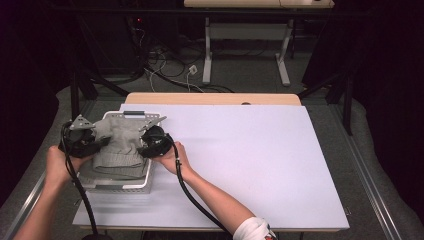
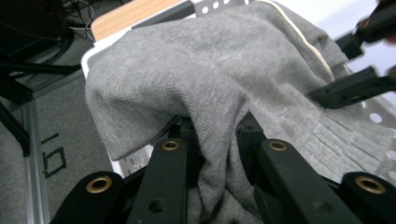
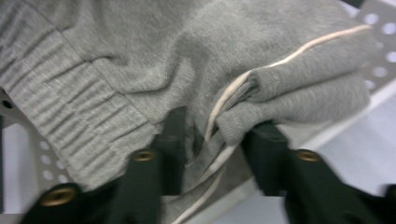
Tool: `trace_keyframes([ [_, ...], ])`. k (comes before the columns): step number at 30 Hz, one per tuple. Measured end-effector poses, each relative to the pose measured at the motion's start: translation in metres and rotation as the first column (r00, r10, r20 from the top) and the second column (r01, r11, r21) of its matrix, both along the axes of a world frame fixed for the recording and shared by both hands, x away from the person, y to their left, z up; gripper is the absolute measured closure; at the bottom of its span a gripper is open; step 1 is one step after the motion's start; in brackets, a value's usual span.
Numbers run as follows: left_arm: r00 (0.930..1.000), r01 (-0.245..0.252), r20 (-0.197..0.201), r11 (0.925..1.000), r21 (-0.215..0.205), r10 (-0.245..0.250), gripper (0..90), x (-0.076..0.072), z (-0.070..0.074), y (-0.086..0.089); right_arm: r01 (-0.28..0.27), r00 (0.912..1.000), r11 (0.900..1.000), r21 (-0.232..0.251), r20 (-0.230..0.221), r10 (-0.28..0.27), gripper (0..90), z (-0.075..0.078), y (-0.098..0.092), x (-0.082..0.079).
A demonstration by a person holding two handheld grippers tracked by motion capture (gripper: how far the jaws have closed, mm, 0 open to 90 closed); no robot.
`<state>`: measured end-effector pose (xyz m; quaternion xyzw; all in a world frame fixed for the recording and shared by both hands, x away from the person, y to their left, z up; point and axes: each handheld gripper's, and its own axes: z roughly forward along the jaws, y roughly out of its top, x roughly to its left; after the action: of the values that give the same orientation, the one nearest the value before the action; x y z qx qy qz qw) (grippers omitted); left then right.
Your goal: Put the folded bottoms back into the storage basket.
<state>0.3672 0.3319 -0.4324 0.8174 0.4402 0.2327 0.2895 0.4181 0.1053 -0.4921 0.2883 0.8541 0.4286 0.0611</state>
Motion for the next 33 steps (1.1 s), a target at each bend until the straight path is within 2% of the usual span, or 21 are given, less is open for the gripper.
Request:
trace_keyframes([
  [2, 1.0000, 0.005, 0.000, 1.0000, -0.008, -0.005, 78.9, 0.001, -0.004, 0.001, 0.007, 0.9992, 1.000, -0.016, 0.039, -0.006, 46.9, 0.003, -0.002, -0.005],
  [3, 1.0000, 0.004, -0.004, 1.0000, -0.009, -0.004, 78.9, 0.002, -0.006, 0.001, 0.005, 0.9990, 1.000, -0.021, 0.045, -0.004, 45.4, 0.004, -0.004, -0.006],
  [8, 0.9993, 0.019, -0.031, 0.9998, 0.007, -0.019, 79.1, 0.009, -0.018, -0.003, 0.006, 0.9980, 1.000, -0.010, 0.064, -0.006, 35.1, 0.015, -0.020, -0.012],
  [10, 0.9993, 0.018, -0.033, 0.9998, -0.004, -0.018, 79.1, 0.012, -0.020, -0.003, -0.002, 0.9981, 1.000, -0.009, 0.062, 0.003, 31.2, 0.020, -0.028, -0.014],
  [12, 0.9992, 0.018, -0.036, 0.9998, 0.000, -0.018, 79.1, 0.014, -0.020, -0.003, 0.004, 0.9980, 1.000, -0.012, 0.063, -0.003, 22.3, 0.023, -0.037, -0.015],
  [15, 0.9989, 0.019, -0.042, 0.9998, 0.007, -0.019, 79.1, 0.016, -0.022, -0.004, -0.008, 0.9980, 1.000, -0.008, 0.063, 0.008, 16.5, 0.028, -0.053, -0.017],
  [24, 0.9973, -0.012, -0.073, 0.9999, 0.002, 0.012, 78.9, 0.025, -0.031, 0.001, -0.008, 0.9979, 0.999, -0.042, 0.065, 0.011, 9.1, 0.031, -0.104, -0.026],
  [33, 0.9952, -0.031, -0.093, 0.9995, 0.000, 0.031, 78.9, 0.030, -0.041, 0.000, 0.052, 0.9973, 0.997, -0.051, 0.054, -0.050, 8.4, 0.027, -0.160, -0.034],
])
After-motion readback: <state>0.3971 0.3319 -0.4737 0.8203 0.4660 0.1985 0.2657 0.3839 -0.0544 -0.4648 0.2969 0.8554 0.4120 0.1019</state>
